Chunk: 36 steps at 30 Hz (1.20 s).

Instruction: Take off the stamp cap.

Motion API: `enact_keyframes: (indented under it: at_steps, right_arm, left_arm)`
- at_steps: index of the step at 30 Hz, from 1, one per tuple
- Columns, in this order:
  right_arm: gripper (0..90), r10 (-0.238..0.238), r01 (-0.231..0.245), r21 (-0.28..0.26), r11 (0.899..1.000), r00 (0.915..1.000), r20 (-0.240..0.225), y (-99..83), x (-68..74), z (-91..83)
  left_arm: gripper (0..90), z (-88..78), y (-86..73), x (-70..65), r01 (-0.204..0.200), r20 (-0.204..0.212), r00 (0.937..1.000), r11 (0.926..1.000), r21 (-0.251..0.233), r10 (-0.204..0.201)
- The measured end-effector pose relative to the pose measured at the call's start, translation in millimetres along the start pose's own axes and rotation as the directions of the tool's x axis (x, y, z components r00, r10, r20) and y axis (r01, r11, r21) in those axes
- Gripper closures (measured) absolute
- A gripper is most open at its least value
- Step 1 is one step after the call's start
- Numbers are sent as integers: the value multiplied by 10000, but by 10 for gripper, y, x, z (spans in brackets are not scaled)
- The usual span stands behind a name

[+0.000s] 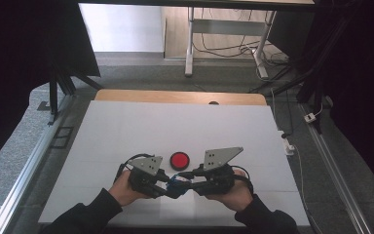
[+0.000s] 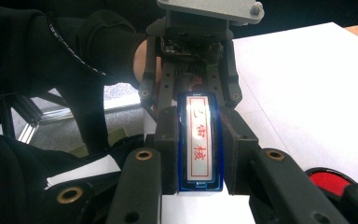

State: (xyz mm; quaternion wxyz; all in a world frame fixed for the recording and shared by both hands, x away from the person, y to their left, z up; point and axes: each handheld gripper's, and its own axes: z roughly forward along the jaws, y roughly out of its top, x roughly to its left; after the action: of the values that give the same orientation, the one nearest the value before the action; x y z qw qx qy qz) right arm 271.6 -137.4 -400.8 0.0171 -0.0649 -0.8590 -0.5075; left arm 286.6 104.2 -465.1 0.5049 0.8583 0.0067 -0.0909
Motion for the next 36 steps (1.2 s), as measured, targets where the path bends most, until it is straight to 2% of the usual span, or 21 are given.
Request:
enact_keyframes:
  at_steps: [20, 25, 26, 28, 29, 30, 31, 33, 36]
  right_arm:
    - [715, -201, 201, 29, 9998, 9998, 51, 6, 18, 22]
    - [715, -253, 253, 34, 9997, 9997, -5, 6, 20, 32]
    - [715, -222, 222, 6, 9998, 9997, -23, 5, 17, 27]
    - [716, -208, 209, -159, 9997, 9998, 76, 7, 13, 2]
    - [715, -95, 115, -657, 9978, 9995, 297, 29, -22, -118]
    - [715, -95, 115, -657, 9978, 9995, 297, 29, -22, -118]
    - [715, 49, -9, -908, 9959, 9990, 437, 39, -58, -220]
    - [714, 149, -103, -939, 9955, 9987, 484, 22, -84, -252]
    - [714, 237, -194, -841, 9963, 9985, 499, -2, -97, -228]
  left_arm:
    - [689, -21, 3, -6, 33, -22, 10000, 9997, 229, -32]
    - [689, -27, 9, -17, -75, -79, 9999, 9993, 367, 78]
    - [690, -29, 9, -17, -65, -64, 10000, 9991, 408, 68]
    - [689, -10, -28, -11, -71, -244, 9997, 9947, 1028, 96]
    - [689, -7, -87, 10, 163, -42, 9999, 9962, 857, -160]
    - [689, -7, -87, 10, 163, -42, 9999, 9962, 857, -160]
    - [688, -5, -83, 9, 107, -23, 9999, 9962, 868, -105]
    - [686, 8, -51, -8, -4, -66, 10000, 9974, 718, 9]
    - [686, 29, -55, -8, 43, -54, 10000, 9967, 815, -39]
